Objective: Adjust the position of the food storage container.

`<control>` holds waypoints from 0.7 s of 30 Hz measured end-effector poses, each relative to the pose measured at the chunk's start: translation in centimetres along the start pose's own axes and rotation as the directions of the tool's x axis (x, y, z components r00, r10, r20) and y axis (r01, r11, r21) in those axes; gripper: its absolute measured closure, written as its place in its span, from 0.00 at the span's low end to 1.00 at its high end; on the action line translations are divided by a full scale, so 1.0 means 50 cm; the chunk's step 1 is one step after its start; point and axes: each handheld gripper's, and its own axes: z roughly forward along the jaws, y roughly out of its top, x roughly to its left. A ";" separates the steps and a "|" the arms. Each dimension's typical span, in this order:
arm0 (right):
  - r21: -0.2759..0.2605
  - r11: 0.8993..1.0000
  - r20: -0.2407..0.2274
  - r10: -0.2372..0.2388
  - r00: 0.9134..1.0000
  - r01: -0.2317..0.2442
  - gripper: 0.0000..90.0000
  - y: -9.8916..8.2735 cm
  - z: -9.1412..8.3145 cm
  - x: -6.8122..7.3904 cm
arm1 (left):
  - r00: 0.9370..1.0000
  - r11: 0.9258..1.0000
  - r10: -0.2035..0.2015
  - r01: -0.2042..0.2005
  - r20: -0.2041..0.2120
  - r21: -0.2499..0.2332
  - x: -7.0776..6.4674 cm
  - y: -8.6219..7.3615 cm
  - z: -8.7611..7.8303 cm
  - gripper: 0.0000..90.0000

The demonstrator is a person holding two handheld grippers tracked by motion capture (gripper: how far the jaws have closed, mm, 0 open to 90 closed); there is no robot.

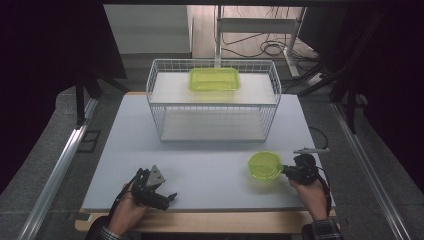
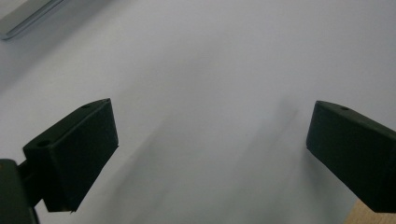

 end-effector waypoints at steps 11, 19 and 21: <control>0.023 0.999 -0.090 -0.032 0.995 0.034 0.98 0.009 0.040 0.045 | 1.000 1.000 0.008 -0.008 -0.002 0.005 -0.001 0.000 0.000 0.02; 0.025 0.998 -0.154 -0.055 0.987 0.059 0.98 0.018 0.069 0.084 | 1.000 1.000 0.012 -0.012 -0.003 0.008 -0.001 0.000 0.001 0.02; 0.031 0.997 -0.171 -0.060 0.983 0.066 0.99 0.021 0.075 0.095 | 1.000 1.000 0.012 -0.012 -0.003 0.008 -0.001 0.000 0.001 0.02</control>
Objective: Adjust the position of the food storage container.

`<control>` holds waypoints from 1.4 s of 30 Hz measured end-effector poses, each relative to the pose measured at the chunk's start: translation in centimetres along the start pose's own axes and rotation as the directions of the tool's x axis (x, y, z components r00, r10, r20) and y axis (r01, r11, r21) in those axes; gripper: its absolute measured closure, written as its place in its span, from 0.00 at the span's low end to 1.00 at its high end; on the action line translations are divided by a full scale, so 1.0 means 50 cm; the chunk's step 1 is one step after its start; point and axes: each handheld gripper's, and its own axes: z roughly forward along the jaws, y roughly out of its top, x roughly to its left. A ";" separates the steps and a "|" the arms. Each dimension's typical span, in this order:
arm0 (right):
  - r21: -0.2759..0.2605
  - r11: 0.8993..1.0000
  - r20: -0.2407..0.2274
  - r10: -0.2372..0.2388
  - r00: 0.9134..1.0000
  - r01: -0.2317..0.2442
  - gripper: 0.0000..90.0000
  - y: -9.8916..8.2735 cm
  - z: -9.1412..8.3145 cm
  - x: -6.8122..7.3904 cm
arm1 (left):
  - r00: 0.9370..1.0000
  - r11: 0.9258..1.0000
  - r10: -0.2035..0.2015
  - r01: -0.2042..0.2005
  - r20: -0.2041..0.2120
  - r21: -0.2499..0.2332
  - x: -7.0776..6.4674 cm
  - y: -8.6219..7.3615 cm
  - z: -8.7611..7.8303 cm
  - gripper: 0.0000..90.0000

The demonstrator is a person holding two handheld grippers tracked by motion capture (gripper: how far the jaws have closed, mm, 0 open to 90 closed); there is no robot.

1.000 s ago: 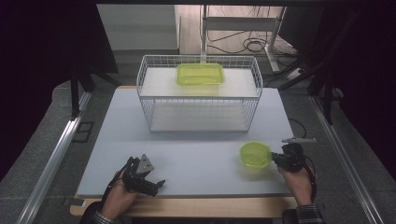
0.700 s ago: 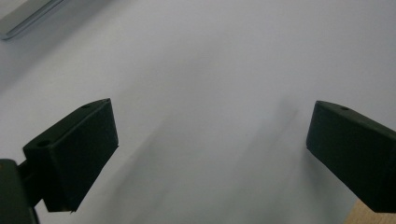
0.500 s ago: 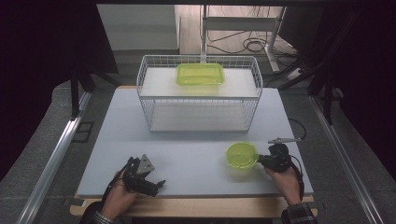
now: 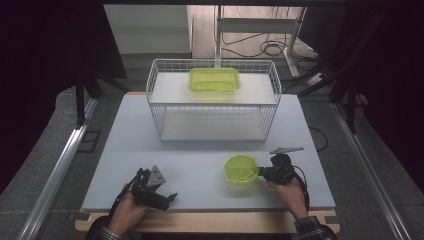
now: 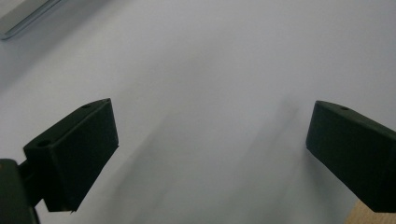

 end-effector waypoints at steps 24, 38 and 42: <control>0.044 0.997 -0.141 -0.064 0.988 0.070 0.98 0.035 0.100 0.094 | 1.000 1.000 0.003 -0.003 0.002 0.004 0.000 0.000 0.000 0.02; -0.021 0.988 0.007 -0.151 0.989 0.151 0.91 0.033 0.050 0.068 | 1.000 1.000 -0.012 0.012 -0.002 -0.024 0.001 0.002 -0.009 0.03; -0.047 0.982 0.051 -0.182 0.982 0.184 0.82 0.026 0.024 0.063 | 1.000 0.999 -0.026 0.026 0.008 -0.046 0.001 0.003 -0.013 0.03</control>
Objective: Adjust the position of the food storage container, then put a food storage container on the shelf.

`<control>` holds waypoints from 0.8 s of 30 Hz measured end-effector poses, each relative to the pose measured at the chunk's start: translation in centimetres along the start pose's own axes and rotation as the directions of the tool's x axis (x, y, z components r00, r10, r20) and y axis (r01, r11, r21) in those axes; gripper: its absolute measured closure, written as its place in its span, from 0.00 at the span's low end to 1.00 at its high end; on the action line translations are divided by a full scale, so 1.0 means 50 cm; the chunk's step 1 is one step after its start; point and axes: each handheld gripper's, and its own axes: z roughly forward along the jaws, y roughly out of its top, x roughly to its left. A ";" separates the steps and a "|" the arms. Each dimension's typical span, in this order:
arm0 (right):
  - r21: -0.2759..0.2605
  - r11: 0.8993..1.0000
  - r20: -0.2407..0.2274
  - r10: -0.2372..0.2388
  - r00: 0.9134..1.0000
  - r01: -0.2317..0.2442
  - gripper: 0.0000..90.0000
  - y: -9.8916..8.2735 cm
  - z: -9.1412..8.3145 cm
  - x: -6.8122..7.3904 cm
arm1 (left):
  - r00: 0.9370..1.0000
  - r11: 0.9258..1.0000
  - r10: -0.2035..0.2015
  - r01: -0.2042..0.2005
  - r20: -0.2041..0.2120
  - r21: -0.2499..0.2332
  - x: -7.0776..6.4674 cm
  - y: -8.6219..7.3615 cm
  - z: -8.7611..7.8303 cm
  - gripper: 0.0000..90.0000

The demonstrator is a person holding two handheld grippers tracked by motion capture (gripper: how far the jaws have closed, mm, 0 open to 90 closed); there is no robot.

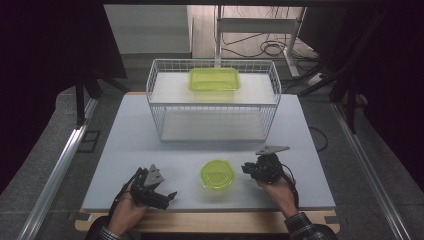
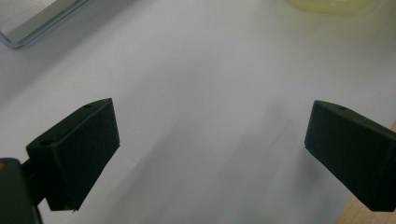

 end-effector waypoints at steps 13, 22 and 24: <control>-0.059 0.998 -0.014 -0.028 1.000 0.027 0.26 -0.019 -0.043 0.000 | 0.999 1.000 0.022 -0.022 -0.024 0.002 0.000 -0.003 0.002 0.03; -0.071 0.997 -0.043 -0.036 0.998 0.033 0.09 -0.028 -0.037 -0.002 | 0.999 1.000 0.026 -0.026 -0.026 0.004 0.000 -0.003 0.004 0.03; -0.066 0.997 -0.047 -0.040 0.998 0.037 0.08 -0.027 -0.036 0.000 | 0.999 1.000 0.028 -0.028 -0.025 0.007 0.000 -0.004 0.005 0.03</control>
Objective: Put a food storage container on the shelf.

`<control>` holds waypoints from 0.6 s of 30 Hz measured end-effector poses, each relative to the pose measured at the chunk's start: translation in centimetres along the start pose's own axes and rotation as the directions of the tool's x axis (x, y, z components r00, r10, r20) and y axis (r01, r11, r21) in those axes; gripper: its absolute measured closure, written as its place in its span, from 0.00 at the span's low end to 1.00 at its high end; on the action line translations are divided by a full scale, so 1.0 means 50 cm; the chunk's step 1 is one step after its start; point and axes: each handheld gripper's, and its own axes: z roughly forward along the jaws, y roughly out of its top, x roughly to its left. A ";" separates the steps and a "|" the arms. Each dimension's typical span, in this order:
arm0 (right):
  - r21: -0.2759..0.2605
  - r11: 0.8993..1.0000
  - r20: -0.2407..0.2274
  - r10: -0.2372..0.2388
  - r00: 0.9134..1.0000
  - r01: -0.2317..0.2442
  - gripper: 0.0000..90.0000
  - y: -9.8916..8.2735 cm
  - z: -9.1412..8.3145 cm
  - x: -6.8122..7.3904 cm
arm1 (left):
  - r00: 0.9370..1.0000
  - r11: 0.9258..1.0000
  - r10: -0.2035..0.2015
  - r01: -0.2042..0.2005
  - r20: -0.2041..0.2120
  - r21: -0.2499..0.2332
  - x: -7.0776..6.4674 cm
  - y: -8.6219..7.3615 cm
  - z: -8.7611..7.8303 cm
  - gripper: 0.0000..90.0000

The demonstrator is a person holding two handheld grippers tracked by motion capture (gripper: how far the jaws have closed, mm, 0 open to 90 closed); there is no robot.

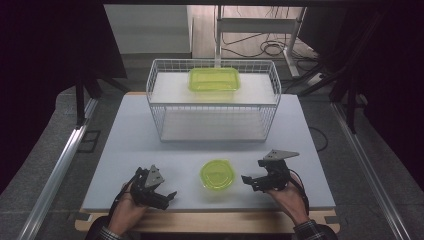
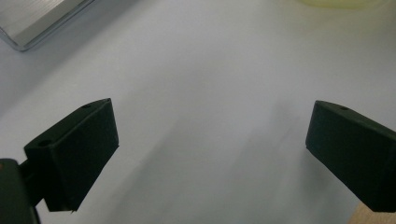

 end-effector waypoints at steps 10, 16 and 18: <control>-0.001 1.000 0.018 -0.014 1.000 0.014 0.04 0.016 0.007 0.014 | 1.000 1.000 0.003 -0.003 0.001 0.003 -0.001 0.001 0.002 0.03; 0.028 1.000 0.012 -0.001 1.000 0.000 0.03 0.031 0.009 0.021 | 1.000 1.000 0.019 -0.019 0.002 0.017 -0.004 0.001 0.005 0.03; 0.028 1.000 0.008 0.001 1.000 -0.001 0.04 0.038 0.009 0.025 | 1.000 1.000 0.021 -0.021 0.002 0.019 -0.005 0.001 0.005 0.03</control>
